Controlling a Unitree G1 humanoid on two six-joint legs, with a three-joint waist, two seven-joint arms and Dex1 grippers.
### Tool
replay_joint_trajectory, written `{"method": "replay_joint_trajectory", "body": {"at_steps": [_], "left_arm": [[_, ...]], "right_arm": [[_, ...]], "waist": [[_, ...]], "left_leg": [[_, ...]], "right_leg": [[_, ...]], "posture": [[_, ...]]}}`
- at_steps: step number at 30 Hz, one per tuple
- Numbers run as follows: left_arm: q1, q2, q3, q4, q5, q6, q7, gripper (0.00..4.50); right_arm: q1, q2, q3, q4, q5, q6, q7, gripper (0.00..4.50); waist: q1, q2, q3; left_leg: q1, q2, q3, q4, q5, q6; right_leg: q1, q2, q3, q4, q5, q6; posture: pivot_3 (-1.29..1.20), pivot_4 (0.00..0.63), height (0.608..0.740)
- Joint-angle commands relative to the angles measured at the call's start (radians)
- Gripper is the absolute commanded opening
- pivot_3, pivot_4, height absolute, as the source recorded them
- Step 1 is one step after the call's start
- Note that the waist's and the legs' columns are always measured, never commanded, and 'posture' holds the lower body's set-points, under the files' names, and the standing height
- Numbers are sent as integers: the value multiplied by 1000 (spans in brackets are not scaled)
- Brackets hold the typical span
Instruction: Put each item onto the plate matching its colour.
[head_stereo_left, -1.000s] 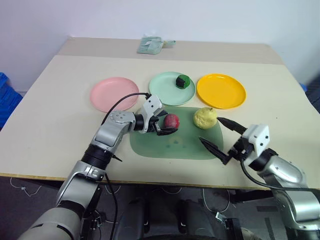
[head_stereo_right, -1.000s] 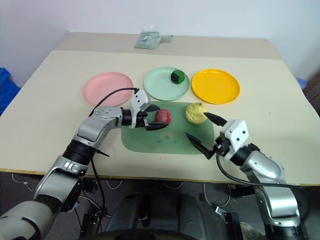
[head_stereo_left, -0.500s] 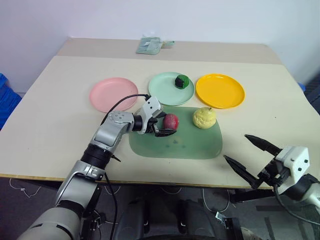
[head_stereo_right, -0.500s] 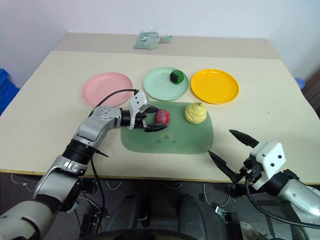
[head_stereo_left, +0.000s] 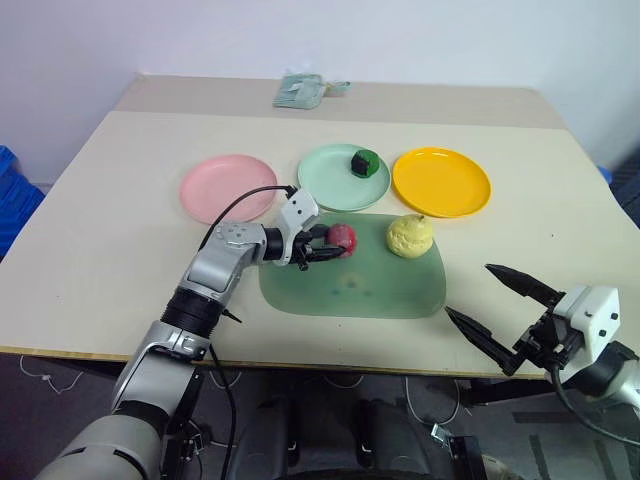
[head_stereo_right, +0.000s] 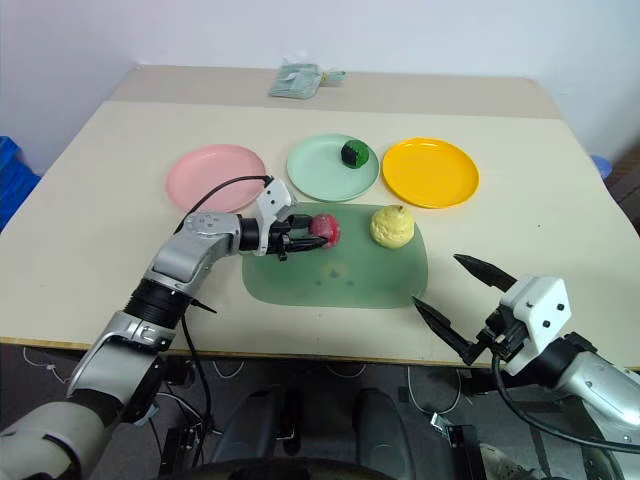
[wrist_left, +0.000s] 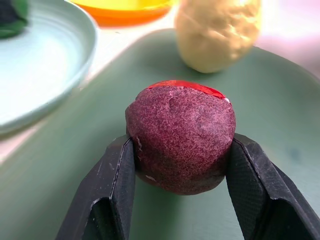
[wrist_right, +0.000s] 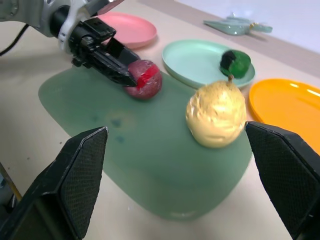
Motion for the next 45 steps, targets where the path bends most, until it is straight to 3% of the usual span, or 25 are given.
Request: {"method": "replay_joint_trajectory", "body": {"at_steps": [1,4,9,15,20,21,28,30,35,40,45], "left_arm": [[-47,-48,194,-51,-43,61,250,2071],[-53,-87,340,-51,-24,63,510,2071],[-30,-96,449,2,28,9,770,2071],[-52,-93,488,131,35,-69,865,2071],[-53,-87,482,181,20,-91,833,4448],[-52,-89,484,181,15,-90,828,4486],[133,-57,451,-148,-82,-44,634,4486],[250,-4,394,-261,-73,-156,490,4486],[491,209,370,-545,-334,24,86,4486],[583,372,381,-636,-430,37,-136,4486],[604,436,367,-647,-415,8,-200,4486]], "right_arm": [[-42,-24,21,1,-2,2,6,4500],[-74,-31,46,21,-6,2,12,4500],[-129,-39,82,52,-12,5,20,4500],[-194,-46,117,93,-21,10,31,4500],[-215,-42,127,119,-33,-1,46,4500],[-217,-40,127,122,-34,-2,48,4500],[-315,-14,198,212,-106,-7,4,4500],[-363,-2,234,252,-123,-1,-9,4500],[-488,27,307,386,-192,-15,-33,4500],[-596,46,335,517,-239,-52,-43,4500],[-675,52,348,625,-266,-92,-30,4500]], "waist": [[0,0,0],[0,-1,0],[0,-1,1],[10,-2,0],[26,-2,0],[26,-2,0],[15,-2,0],[0,-1,0],[-13,-1,0],[-7,1,0],[-10,1,0]], "left_leg": [[0,0,0,0,0,0],[0,0,-1,0,0,0],[0,0,0,0,0,0],[1,-1,0,1,0,0],[1,-1,0,1,0,0],[1,-1,0,1,0,0],[1,0,1,0,0,0],[1,0,1,-1,0,-1],[1,1,1,-2,1,-3],[1,0,1,-3,-1,-6],[1,0,2,-3,-2,-6]], "right_leg": [[0,0,0,0,0,0],[0,0,0,0,0,1],[1,2,0,1,2,5],[2,2,-1,1,2,5],[2,2,-1,1,2,5],[2,2,-1,1,2,5],[1,0,0,0,2,4],[0,0,0,1,1,1],[-2,-2,2,1,0,-1],[-2,-4,1,0,1,-2],[-2,-4,1,-1,1,-2]], "posture": [[0,150,740],[0,150,740],[0,150,740],[0,150,740],[0,150,740],[0,150,740],[0,150,740],[0,150,740],[0,150,740],[0,150,740],[0,150,740]]}}
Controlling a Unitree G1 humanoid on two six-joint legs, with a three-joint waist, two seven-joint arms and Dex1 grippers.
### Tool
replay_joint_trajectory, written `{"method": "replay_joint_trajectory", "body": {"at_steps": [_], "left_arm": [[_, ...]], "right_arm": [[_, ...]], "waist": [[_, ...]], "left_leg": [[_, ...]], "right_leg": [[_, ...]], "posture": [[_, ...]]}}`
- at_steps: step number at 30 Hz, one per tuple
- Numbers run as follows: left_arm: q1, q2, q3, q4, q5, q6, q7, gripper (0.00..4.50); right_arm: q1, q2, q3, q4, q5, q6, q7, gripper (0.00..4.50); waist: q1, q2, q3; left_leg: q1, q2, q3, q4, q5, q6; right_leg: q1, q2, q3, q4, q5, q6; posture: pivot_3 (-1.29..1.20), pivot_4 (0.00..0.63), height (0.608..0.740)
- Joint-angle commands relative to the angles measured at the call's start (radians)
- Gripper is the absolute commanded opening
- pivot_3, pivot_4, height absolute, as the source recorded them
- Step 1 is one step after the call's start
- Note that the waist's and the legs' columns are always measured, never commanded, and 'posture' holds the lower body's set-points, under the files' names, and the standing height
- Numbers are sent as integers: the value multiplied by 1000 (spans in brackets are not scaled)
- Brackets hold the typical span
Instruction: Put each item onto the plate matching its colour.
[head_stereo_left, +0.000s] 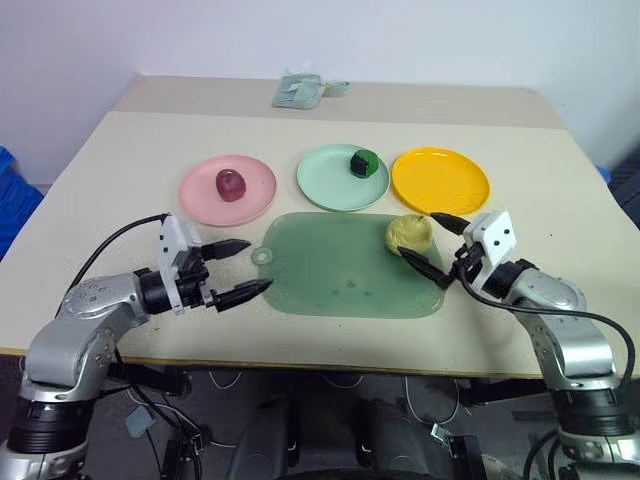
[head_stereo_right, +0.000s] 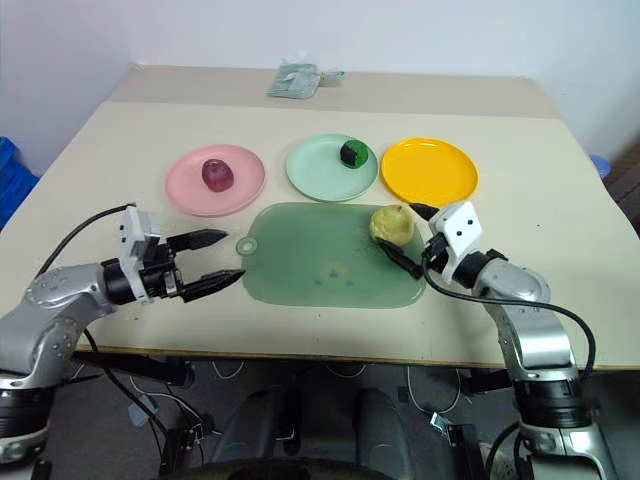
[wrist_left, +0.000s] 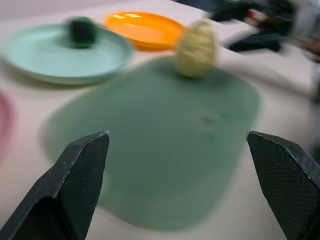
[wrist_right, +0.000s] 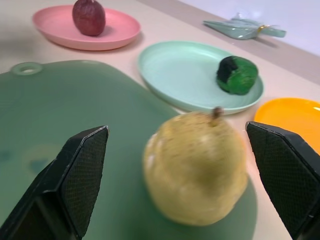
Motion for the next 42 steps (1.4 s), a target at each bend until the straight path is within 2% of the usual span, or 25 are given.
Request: {"method": "replay_joint_trajectory", "body": {"at_steps": [1,12,13,16,18,22,27,33,35,37,42], "left_arm": [[4,18,-2,-42,-2,-30,-24,4486],[41,-27,7,-36,16,-79,11,4486],[44,-28,8,-32,18,-85,10,4500],[56,-28,12,-18,30,-108,10,4500],[65,-31,15,-11,39,-124,16,4500],[78,-42,19,-36,37,-125,54,4500],[69,-56,16,-79,29,-101,121,4500],[45,-79,12,-108,41,-71,224,4500],[45,-82,14,-121,40,-59,252,4500],[46,-86,19,-136,33,-40,283,4500],[38,-100,9,-165,94,-19,403,4500]], "right_arm": [[-44,1,0,45,-21,-41,9,4500],[-110,24,77,125,-15,1,91,4500],[-121,27,79,134,-15,2,90,3946],[-153,37,84,164,-26,-2,86,2772],[-163,40,88,185,-36,-18,90,2646],[-212,54,75,245,-46,-60,85,2646],[-454,78,13,528,-85,-186,-21,2646],[-797,62,16,1155,-217,-409,-191,2646],[-852,65,21,1271,-249,-446,-239,3689],[-886,69,24,1348,-275,-457,-269,4480],[-908,80,17,1413,-310,-457,-294,4480]], "waist": [[-1,0,0],[-19,1,1],[-20,2,1],[-20,2,1],[-19,2,1],[-20,2,1],[-25,6,4],[-25,6,4],[-26,6,4],[-27,6,4],[-31,6,4]], "left_leg": [[0,0,0,0,0,0],[0,0,0,-1,0,0],[0,0,0,-1,0,0],[0,0,1,-1,0,0],[0,0,1,-1,0,0],[0,0,1,-1,0,0],[0,0,6,-1,0,0],[0,-1,8,-3,2,4],[0,-1,8,-3,4,0],[0,-1,9,-2,4,0],[0,-1,10,-2,4,0]], "right_leg": [[0,0,0,0,0,0],[0,0,0,0,0,0],[0,0,0,0,0,0],[-1,0,0,0,0,0],[-1,0,0,0,0,0],[-1,-1,0,0,0,0],[-4,-5,-3,1,2,-2],[-3,-5,-6,1,1,-2],[-3,-5,-6,0,1,-2],[-3,-5,-6,0,1,-2],[-3,-5,-6,1,2,-1]], "posture": [[0,150,740],[0,150,740],[0,150,740],[0,150,740],[0,150,740],[0,150,740],[0,150,740],[0,150,740],[0,150,740],[0,150,740],[0,150,740]]}}
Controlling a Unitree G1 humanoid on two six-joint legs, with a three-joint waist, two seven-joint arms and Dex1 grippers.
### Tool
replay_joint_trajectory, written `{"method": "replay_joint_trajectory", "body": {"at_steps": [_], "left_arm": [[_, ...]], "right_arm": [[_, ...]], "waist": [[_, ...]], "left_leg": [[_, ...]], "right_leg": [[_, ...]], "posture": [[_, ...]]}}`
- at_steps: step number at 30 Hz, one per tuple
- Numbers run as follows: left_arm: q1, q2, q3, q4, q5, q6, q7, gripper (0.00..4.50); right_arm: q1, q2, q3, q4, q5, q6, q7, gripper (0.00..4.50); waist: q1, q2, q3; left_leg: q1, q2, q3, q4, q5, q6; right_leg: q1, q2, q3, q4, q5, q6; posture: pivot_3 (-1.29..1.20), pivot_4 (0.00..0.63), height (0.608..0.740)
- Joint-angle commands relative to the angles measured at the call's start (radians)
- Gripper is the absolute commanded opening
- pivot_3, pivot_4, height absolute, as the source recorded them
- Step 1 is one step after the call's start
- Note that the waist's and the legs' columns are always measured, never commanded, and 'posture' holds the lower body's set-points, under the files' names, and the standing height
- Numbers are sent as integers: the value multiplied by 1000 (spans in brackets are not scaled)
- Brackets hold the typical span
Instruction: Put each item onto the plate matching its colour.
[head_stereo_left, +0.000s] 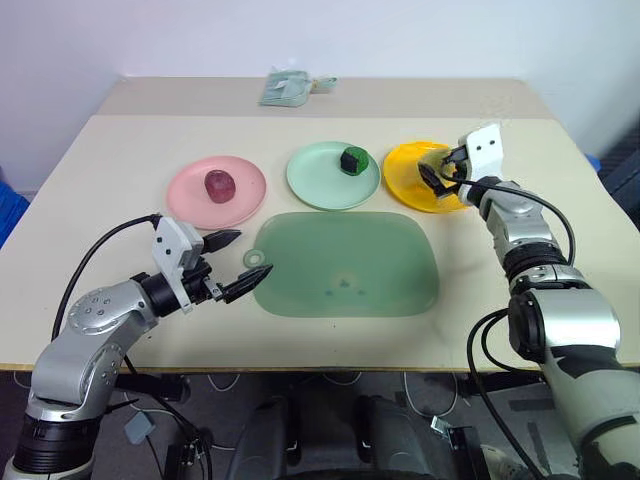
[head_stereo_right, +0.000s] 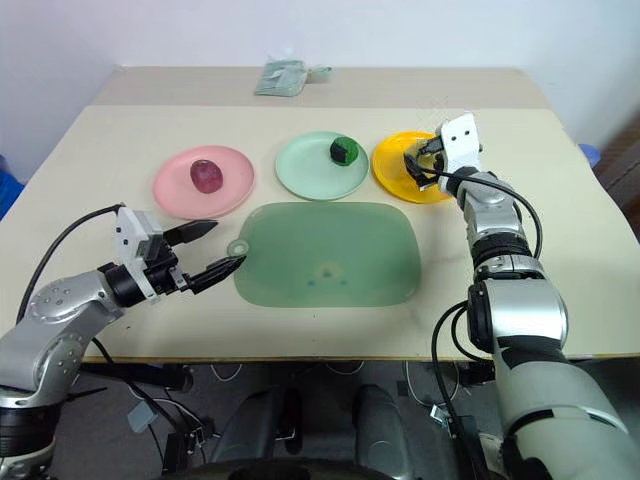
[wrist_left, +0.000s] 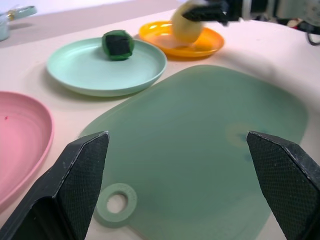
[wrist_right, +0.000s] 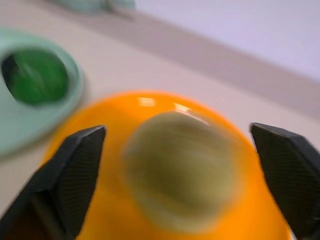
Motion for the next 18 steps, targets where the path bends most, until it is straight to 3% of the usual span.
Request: {"method": "replay_joint_trajectory", "body": {"at_steps": [1,5,9,13,18], "left_arm": [[-13,-18,4,-49,55,-4,87,4500],[-26,-109,19,-18,98,-82,165,4500],[7,-95,10,-7,153,-121,150,4500],[58,-103,25,-15,145,-118,148,4500],[110,-91,43,-22,150,-150,123,4500]], "right_arm": [[-48,-2,-20,1,-10,-22,-12,4480],[-48,-18,-61,-37,29,-66,62,4480],[-4,-25,-117,-168,118,-78,230,4480],[280,-51,-121,-711,263,115,395,4480],[673,-140,-159,-1279,413,404,425,4480]], "waist": [[-1,0,0],[1,1,0],[4,1,1],[14,1,0],[18,2,1]], "left_leg": [[0,0,0,0,0,0],[0,0,0,0,0,0],[0,0,0,1,-1,3],[0,2,-2,1,-4,7],[-1,0,-2,1,-5,8]], "right_leg": [[0,0,0,0,0,0],[0,1,0,0,0,1],[0,4,0,1,2,4],[2,5,-1,0,2,4],[2,-2,-3,0,2,3]], "posture": [[0,150,740],[0,150,740],[0,150,740],[0,150,740],[0,150,740]]}}
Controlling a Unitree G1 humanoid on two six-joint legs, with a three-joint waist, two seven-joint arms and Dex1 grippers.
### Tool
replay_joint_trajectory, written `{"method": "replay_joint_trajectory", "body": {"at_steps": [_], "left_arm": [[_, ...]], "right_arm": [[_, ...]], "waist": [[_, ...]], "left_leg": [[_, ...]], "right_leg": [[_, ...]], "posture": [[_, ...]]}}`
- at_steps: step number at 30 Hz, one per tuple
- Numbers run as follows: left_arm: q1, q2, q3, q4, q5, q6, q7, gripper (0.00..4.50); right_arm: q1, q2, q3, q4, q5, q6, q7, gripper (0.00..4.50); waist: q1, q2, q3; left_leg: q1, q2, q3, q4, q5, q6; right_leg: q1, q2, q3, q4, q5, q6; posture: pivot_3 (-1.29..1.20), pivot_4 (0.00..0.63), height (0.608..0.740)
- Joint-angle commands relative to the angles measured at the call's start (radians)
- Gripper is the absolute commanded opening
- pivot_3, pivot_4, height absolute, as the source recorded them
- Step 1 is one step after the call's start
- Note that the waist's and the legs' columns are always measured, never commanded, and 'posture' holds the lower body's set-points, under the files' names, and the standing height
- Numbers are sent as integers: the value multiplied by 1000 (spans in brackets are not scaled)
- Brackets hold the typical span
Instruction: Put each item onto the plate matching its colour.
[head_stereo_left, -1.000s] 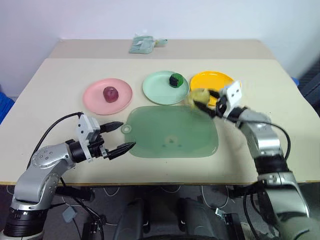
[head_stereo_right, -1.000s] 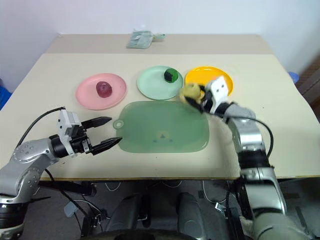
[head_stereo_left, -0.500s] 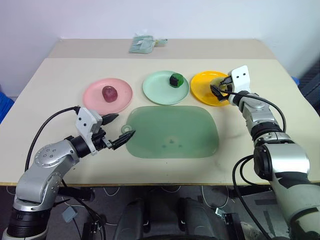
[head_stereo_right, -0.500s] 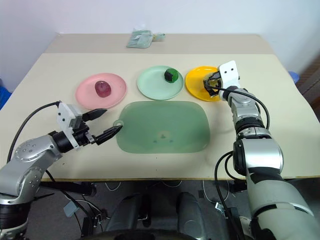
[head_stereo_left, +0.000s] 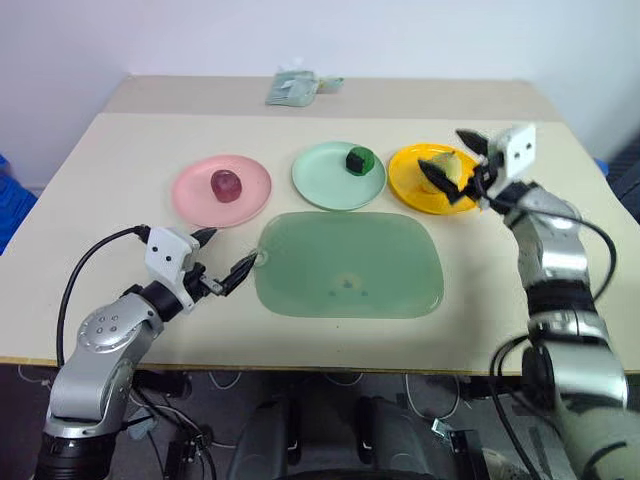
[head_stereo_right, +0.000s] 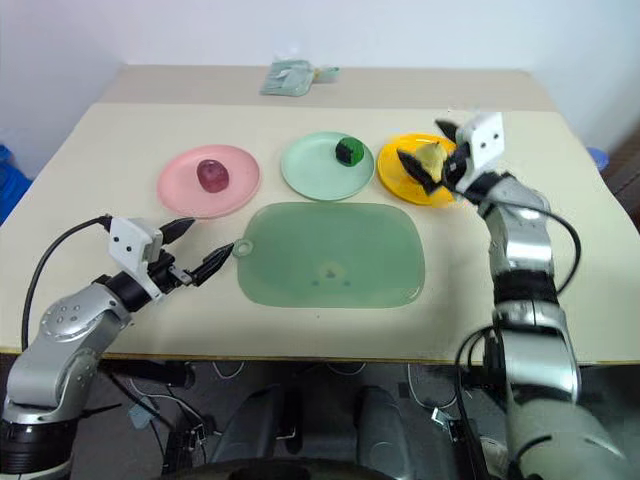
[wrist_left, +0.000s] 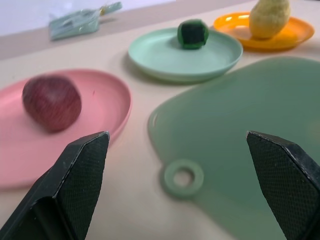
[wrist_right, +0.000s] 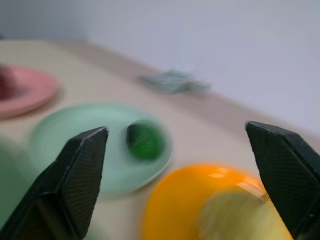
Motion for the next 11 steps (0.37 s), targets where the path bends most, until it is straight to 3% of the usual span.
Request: {"method": "replay_joint_trajectory", "body": {"at_steps": [1,6,11], "left_arm": [[33,15,38,-32,0,-56,-30,4500],[106,34,94,-44,-7,-90,-66,4500],[111,42,104,4,-1,-122,-92,4500]], "right_arm": [[190,-78,-65,-359,121,177,18,4480],[467,-116,-151,-561,154,265,-22,4480],[559,-115,-194,-565,131,255,-45,4480]], "waist": [[-5,0,0],[-11,0,0],[-7,0,0]], "left_leg": [[1,0,0,0,0,0],[2,1,1,0,-2,-3],[2,1,2,0,-2,-3]], "right_leg": [[0,-1,0,0,-1,-2],[0,-3,0,0,-2,-3],[-1,-3,-1,-1,-2,-3]], "posture": [[0,150,740],[0,150,740],[0,150,740]]}}
